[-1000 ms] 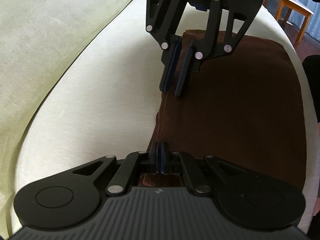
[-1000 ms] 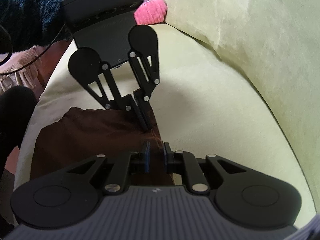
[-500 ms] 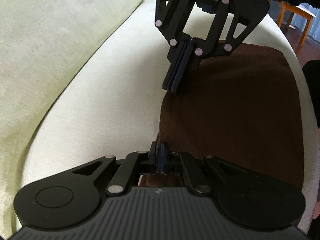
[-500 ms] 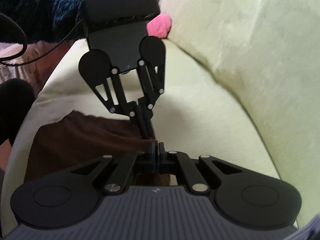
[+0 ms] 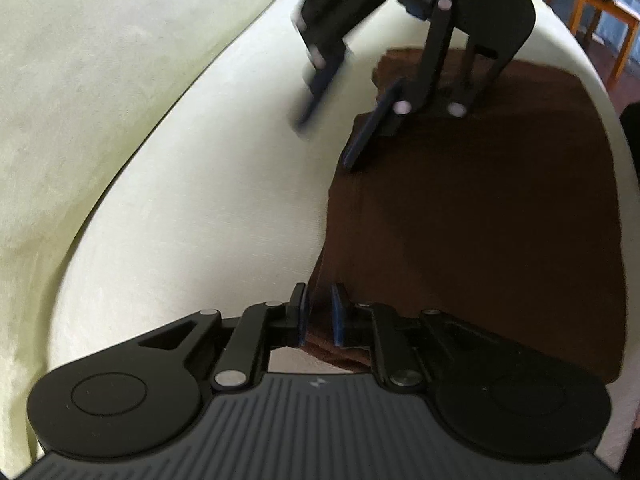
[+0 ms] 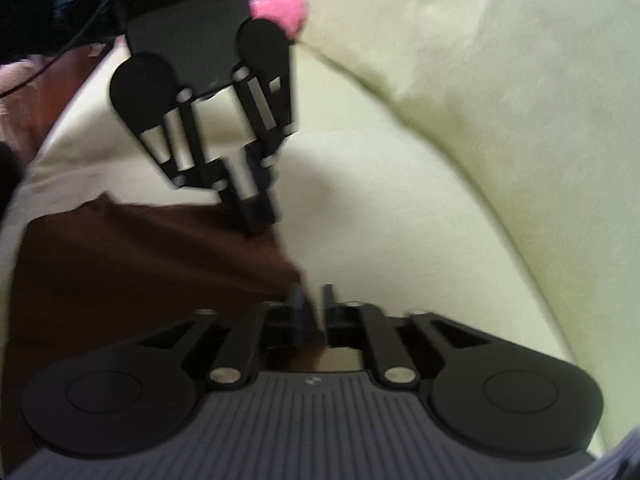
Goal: Fold clothes
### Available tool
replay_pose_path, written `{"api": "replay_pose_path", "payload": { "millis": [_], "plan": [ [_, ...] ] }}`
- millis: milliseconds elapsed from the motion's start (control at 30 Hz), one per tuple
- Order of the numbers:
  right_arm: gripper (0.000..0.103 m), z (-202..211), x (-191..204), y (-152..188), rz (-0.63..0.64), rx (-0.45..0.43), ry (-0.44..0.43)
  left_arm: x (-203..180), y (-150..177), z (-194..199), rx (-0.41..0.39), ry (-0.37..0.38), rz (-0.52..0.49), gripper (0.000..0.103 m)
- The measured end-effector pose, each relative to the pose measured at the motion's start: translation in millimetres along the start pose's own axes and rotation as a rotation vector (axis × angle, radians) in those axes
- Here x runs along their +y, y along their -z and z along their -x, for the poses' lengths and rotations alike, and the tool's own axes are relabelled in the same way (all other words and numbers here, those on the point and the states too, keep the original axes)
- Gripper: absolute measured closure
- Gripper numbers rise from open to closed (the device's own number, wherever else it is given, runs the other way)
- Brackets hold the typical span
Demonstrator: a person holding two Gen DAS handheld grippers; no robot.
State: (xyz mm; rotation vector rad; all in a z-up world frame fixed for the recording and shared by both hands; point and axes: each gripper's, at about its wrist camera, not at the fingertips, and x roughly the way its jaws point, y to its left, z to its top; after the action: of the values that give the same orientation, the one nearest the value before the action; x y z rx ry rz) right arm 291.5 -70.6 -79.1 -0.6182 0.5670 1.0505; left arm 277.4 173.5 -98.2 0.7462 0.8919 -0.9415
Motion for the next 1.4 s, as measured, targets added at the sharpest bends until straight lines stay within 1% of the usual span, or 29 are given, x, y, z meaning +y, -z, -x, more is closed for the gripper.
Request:
{"api": "replay_pose_path", "payload": {
  "millis": [67, 100, 133, 233, 333, 400, 467, 500, 533, 567, 600, 633, 667, 700, 733, 800, 867, 900, 967, 1000, 1067, 1133, 1167, 1300, 1333, 1400],
  "plan": [
    [0.061, 17, 0, 0, -0.059, -0.052, 0.033, 1, 5, 6, -0.003, 0.006, 0.003, 0.087],
    [0.061, 24, 0, 1, -0.086, -0.071, 0.018, 2, 7, 6, 0.003, 0.008, 0.001, 0.086],
    [0.061, 36, 4, 5, -0.138, -0.093, -0.027, 2, 9, 5, 0.012, 0.01, -0.001, 0.086],
    [0.062, 47, 17, 13, -0.152, -0.082, -0.05, 4, 15, -1, 0.044, 0.013, -0.012, 0.087],
    [0.062, 52, 30, 24, -0.177, -0.044, -0.07, 3, 18, -5, 0.056, 0.024, -0.016, 0.087],
    [0.062, 55, 34, 34, -0.213, -0.025, -0.067, 2, 20, -4, 0.069, 0.02, -0.019, 0.088],
    [0.062, 63, 37, 42, -0.24, -0.017, -0.06, 1, 22, -3, 0.086, 0.01, -0.032, 0.091],
    [0.062, 64, 37, 43, -0.247, -0.018, -0.061, -1, 23, -3, 0.094, -0.003, -0.044, 0.096],
    [0.062, 67, 38, 45, -0.263, -0.026, -0.06, -5, 23, -4, 0.109, -0.033, -0.063, 0.101],
    [0.062, 69, 38, 46, -0.274, -0.031, -0.056, -8, 24, -5, 0.125, -0.065, -0.078, 0.103],
    [0.062, 66, 36, 46, -0.276, -0.032, -0.055, -10, 24, -6, 0.138, -0.085, -0.094, 0.103],
    [0.062, 67, 36, 48, -0.279, -0.029, -0.049, -14, 25, -8, 0.161, -0.13, -0.128, 0.103],
    [0.062, 68, 36, 49, -0.278, -0.032, -0.027, -19, 27, -12, 0.198, -0.203, -0.173, 0.103],
    [0.062, 68, 35, 49, -0.285, -0.037, -0.009, -18, 30, -15, 0.221, -0.24, -0.182, 0.103],
    [0.062, 68, 33, 49, -0.294, -0.043, 0.008, -16, 34, -17, 0.238, -0.261, -0.184, 0.103],
    [0.062, 67, 29, 50, -0.316, -0.051, 0.024, -14, 43, -18, 0.23, -0.236, -0.17, 0.103],
    [0.062, 66, 27, 51, -0.326, -0.048, 0.039, -15, 47, -15, 0.205, -0.246, -0.149, 0.103],
    [0.062, 66, 27, 52, -0.327, -0.048, 0.042, -14, 49, -10, 0.18, -0.241, -0.119, 0.103],
    [0.062, 69, 25, 54, -0.339, -0.053, 0.053, -3, 54, 11, 0.093, -0.194, 0.006, 0.1],
    [0.062, 70, 24, 54, -0.348, -0.058, 0.058, 0, 56, 18, 0.07, -0.17, 0.042, 0.085],
    [0.062, 76, 20, 58, -0.376, -0.068, 0.074, 5, 63, 33, 0.02, -0.095, 0.127, 0.062],
    [0.061, 77, 19, 59, -0.392, -0.072, 0.081, 5, 69, 36, 0.001, -0.044, 0.165, 0.061],
    [0.061, 77, 20, 61, -0.4, -0.075, 0.082, 7, 71, 35, 0.001, -0.03, 0.185, 0.061],
    [0.061, 78, 24, 63, -0.413, -0.086, 0.084, 16, 85, 29, 0.009, -0.003, 0.251, 0.063],
    [0.061, 78, 25, 65, -0.423, -0.088, 0.083, 8, 83, 27, 0.015, -0.001, 0.264, 0.063],
    [0.061, 79, 26, 68, -0.443, -0.09, 0.084, -51, 46, 27, 0.032, -0.006, 0.274, 0.063]
  ]
}}
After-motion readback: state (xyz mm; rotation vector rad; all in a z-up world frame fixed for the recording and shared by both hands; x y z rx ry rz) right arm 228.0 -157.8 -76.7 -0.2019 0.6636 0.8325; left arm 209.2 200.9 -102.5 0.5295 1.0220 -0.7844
